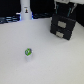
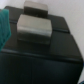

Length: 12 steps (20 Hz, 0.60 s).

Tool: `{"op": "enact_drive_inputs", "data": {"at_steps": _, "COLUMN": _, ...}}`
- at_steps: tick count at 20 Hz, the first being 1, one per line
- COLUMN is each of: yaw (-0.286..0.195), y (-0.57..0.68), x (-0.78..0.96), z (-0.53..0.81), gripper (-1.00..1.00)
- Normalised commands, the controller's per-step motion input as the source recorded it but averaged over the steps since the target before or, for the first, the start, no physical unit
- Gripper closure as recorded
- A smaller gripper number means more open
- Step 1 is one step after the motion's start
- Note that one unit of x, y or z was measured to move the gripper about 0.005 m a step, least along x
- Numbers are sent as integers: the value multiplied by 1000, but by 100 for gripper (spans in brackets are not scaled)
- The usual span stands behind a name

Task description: Open the kcup holder, insert the kcup into the holder, and close the kcup holder

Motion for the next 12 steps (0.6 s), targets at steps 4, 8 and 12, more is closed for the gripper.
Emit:
{"op": "enact_drive_inputs", "data": {"at_steps": 4, "yaw": -153, "y": 358, "x": -207, "z": -392, "gripper": -100}}
{"op": "enact_drive_inputs", "data": {"at_steps": 8, "yaw": -129, "y": 225, "x": -242, "z": -398, "gripper": -100}}
{"op": "enact_drive_inputs", "data": {"at_steps": 12, "yaw": -63, "y": 115, "x": -305, "z": -432, "gripper": -100}}
